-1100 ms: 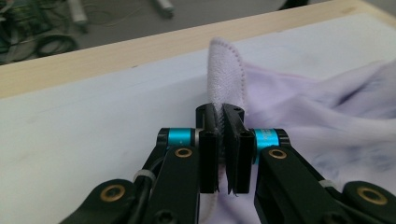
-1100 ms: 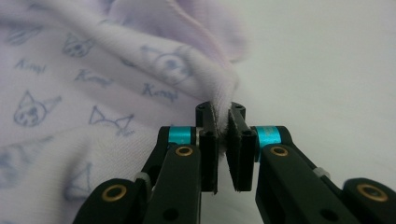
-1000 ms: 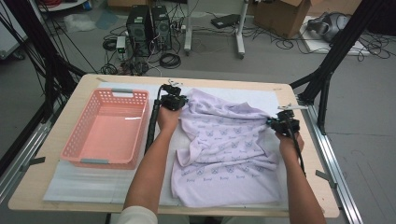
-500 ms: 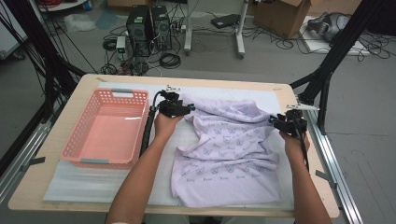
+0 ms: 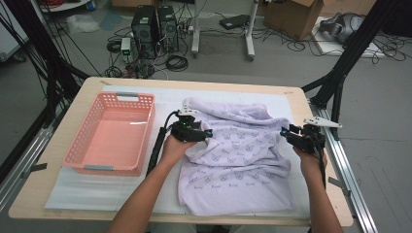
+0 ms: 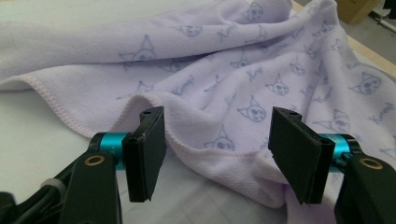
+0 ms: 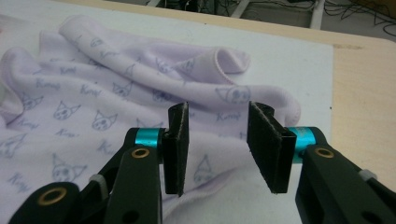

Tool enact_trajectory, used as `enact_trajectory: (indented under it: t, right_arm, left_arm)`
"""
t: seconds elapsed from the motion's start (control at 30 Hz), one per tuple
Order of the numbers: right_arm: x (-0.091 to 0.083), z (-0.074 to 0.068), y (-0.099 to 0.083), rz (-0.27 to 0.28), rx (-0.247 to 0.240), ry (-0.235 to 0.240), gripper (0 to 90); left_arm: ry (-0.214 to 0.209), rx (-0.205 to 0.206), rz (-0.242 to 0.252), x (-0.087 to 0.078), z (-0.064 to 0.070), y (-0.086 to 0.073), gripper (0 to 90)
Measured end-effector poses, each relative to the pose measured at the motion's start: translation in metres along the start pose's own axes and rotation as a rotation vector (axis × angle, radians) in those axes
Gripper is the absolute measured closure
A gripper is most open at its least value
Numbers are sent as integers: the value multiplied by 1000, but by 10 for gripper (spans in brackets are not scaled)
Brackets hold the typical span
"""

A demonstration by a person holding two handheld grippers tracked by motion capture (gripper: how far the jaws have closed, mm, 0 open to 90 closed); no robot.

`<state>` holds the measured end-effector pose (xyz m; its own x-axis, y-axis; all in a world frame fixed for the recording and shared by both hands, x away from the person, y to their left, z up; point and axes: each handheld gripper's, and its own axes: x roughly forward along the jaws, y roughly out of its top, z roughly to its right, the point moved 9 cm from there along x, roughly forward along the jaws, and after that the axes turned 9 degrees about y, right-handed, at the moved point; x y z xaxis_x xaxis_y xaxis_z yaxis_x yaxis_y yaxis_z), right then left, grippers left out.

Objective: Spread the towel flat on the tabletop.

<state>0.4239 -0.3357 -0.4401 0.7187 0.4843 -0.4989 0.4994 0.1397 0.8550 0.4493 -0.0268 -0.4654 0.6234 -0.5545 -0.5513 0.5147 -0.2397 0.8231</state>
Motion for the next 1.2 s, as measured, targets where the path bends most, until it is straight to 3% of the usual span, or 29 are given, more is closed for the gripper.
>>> enact_trajectory:
  t: [0.13,0.27,0.37,0.43,0.47,0.5,0.57,0.6,0.7,0.77,0.83,0.9,1.0,1.1,1.13,1.2]
  right_arm:
    - [-5,-12,-12,4,12,43,561]
    - [-4,-22,-27,-21,-19,55,546]
    - [-4,-26,-33,-27,-26,60,525]
    - [-4,-28,-35,-19,-28,71,518]
    - [-3,-30,-37,-18,-25,80,514]
    - [-3,-32,-39,-21,-28,86,511]
    - [-1,-34,-42,-28,-38,94,511]
    - [0,-35,-44,-31,-38,93,511]
    - [1,-33,-47,-33,-35,85,512]
    - [-3,-28,-46,-12,-14,75,512]
    - [-6,-22,-42,18,9,74,509]
    - [-4,-19,-41,13,18,77,502]
    - [5,-21,-43,-32,2,86,501]
    - [17,-25,-41,-67,-28,94,509]
    - [23,-26,-41,-88,-42,93,509]
    - [34,-25,-43,-152,-64,79,511]
  left_arm:
    - [42,20,-38,10,5,-9,333]
    - [63,35,-81,21,8,-17,337]
    - [84,76,-127,27,8,-26,384]
    - [94,97,-127,28,7,-28,426]
    - [87,98,-124,28,7,-27,463]
    - [49,95,-120,27,9,-27,543]
    - [43,99,-114,26,9,-26,754]
    - [50,93,-107,25,7,-25,810]
    - [119,21,-65,19,-14,-18,840]
    - [203,-29,-21,12,-34,-12,841]
    - [292,-47,19,5,-55,-7,842]
    - [354,-88,45,-2,-76,-6,842]
    - [370,-118,33,-5,-91,-12,841]
    - [363,-119,37,-6,-91,-12,830]
    - [349,-136,56,-6,-88,-9,801]
    - [313,-162,77,-6,-84,-5,624]
